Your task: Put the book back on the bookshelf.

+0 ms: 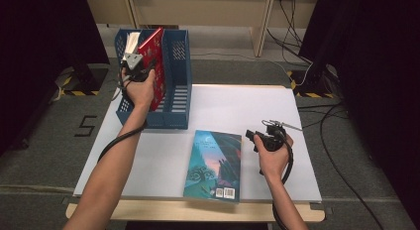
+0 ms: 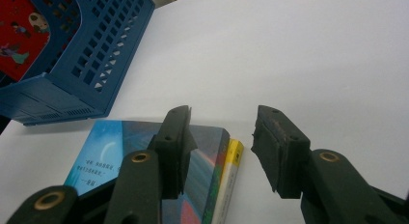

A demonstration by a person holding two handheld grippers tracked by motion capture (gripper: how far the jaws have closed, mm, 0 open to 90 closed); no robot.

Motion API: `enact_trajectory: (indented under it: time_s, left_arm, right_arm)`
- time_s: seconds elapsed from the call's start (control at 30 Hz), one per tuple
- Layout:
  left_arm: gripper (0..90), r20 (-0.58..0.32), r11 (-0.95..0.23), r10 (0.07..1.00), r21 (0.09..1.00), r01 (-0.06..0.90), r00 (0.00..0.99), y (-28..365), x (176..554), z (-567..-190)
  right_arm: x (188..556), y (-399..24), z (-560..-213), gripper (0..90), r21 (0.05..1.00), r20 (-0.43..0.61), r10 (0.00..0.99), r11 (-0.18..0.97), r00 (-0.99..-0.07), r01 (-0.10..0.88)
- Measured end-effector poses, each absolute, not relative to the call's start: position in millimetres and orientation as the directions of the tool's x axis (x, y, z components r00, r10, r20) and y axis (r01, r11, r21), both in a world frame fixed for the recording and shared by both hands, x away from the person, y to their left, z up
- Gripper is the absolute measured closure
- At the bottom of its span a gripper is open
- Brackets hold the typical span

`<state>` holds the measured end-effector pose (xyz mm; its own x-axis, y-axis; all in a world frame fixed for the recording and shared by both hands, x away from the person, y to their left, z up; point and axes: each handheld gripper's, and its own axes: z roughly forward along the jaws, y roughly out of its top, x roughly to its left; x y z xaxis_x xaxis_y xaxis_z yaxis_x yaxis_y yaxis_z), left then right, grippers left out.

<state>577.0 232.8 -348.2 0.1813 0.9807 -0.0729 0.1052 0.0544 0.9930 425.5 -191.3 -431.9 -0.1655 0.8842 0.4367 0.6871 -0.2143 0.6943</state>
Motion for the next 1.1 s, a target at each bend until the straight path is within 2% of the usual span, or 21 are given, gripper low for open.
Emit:
enact_trajectory:
  time_s: [0.83,1.1]
  left_arm:
    - [78.8,-0.070,0.046,0.985,0.987,0.152,0.157,227,594,-380]
    - [78.4,-0.035,-0.001,0.986,0.977,0.214,0.165,227,593,-388]
  right_arm:
    - [422,-197,-441,56.9,0.684,0.444,0.882,-0.220,-0.158,0.696]
    - [421,-193,-446,56.9,0.677,0.451,0.878,-0.217,-0.163,0.704]
